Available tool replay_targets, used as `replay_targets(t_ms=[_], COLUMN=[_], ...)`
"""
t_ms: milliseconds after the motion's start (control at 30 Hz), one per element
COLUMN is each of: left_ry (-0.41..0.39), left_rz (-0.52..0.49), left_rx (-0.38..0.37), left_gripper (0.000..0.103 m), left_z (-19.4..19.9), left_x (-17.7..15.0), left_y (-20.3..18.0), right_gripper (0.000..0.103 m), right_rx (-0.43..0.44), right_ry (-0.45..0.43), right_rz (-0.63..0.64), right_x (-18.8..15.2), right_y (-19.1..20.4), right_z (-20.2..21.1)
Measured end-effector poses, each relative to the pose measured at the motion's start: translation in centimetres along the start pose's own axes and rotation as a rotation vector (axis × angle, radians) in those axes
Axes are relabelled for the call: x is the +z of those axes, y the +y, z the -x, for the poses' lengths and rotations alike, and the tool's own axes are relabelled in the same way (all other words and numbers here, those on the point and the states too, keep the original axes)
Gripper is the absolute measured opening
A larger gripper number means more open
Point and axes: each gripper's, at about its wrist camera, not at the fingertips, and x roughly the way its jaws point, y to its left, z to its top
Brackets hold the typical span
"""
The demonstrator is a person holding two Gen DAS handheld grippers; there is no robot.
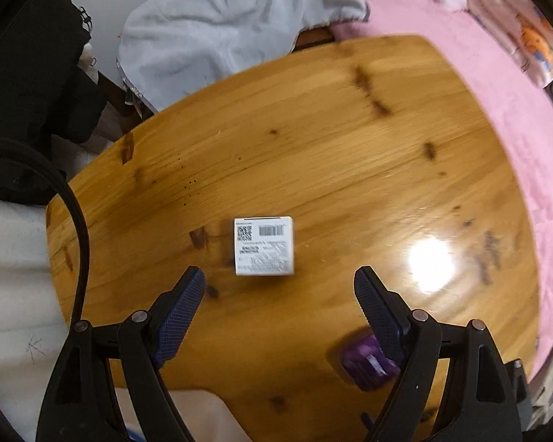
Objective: Organize objects
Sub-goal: 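Move both tools back over the small white box and purple mint tin, then grasp the small white box with the left tool while the right tool grasps the purple IMINT tin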
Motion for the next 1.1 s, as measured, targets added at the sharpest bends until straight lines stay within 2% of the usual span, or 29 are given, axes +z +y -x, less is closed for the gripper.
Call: replay_targets(t_ms=[167,467,633,700,800,867,900,1100], left_ry=[0.042,0.036,0.038,0.038,0.034,0.035,0.036,0.022], left_rz=[0.010,0.027,0.028,0.022,0.035,0.050,0.058,0.057], left_rx=[0.032,0.046,0.066,0.073,0.063,0.040,0.024,0.040], left_gripper=[0.086,0.086,0.083,0.078,0.071,0.056,0.045,0.044], left_z=[-2.7,-4.2,-4.9,-5.1,-5.0,-4.9,-4.9,-4.7], left_x=[0.6,1.4,1.4,1.5,1.7,1.9,1.9,1.8], left_y=[0.3,0.4,0.1,0.1,0.0,0.1,0.1,-0.2], right_gripper=[0.078,0.078,0.077,0.075,0.066,0.051,0.051,0.051], right_rx=[0.005,-0.016,-0.037,-0.038,-0.031,-0.021,-0.021,-0.006], right_ry=[0.041,0.084,0.065,0.062,0.058,0.058,0.061,0.080], right_rz=[0.002,0.022,0.038,0.036,0.042,0.054,0.061,0.037], right_x=[-0.4,-0.9,-1.1,-1.2,-1.2,-1.2,-1.2,-1.3], right_y=[0.0,0.4,0.8,0.9,1.2,1.5,1.6,1.3], right_z=[-2.1,-3.9,-4.0,-4.0,-3.9,-3.8,-3.8,-3.4])
